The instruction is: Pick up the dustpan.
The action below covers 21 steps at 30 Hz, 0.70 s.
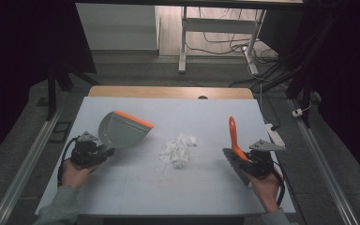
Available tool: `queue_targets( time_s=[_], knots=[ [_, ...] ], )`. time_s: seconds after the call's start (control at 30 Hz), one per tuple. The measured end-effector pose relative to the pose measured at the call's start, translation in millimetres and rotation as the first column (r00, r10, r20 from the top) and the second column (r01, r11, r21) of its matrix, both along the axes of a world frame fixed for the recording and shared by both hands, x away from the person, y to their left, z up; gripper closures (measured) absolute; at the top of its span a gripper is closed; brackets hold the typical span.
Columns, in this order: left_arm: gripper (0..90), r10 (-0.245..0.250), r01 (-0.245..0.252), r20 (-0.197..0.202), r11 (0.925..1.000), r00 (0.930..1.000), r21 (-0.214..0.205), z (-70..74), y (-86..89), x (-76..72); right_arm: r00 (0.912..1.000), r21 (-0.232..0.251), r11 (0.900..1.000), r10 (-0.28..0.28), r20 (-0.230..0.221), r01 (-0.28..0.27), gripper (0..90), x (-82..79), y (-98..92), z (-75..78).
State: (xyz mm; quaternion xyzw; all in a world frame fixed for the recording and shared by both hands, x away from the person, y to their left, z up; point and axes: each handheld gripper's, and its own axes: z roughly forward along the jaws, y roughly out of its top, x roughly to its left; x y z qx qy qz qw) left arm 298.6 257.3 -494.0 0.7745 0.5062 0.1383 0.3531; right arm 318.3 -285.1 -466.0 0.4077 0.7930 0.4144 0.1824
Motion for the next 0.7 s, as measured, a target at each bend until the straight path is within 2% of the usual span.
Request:
queue_targets(
  time_s=[0.2,0.43,0.6,0.7],
  knots=[
    [61.9,-0.039,0.039,0.022,0.9992,0.999,0.004,5.3,5.2,-5.3,1.0,0.004,1.0,0.0,-0.001,0.0,70.4,-1.1,-0.4,-0.1],
    [62.0,-0.097,0.096,0.021,0.9951,0.9951,0.021,11.5,13.2,-15.0,1.0,-0.002,1.0,0.004,-0.003,-0.004,70.4,-0.8,0.5,-1.4],
    [61.9,-0.161,0.16,0.022,0.9864,0.9867,0.034,11.9,14.3,-20.6,1.0,-0.001,1.0,0.001,-0.006,-0.001,70.4,-0.6,0.4,-1.8],
    [61.9,-0.202,0.201,0.017,0.9781,0.9792,0.052,11.6,12.8,-23.6,1.0,-0.001,1.0,0.0,-0.005,0.0,70.4,-0.8,-0.1,-1.7]
  ],
)
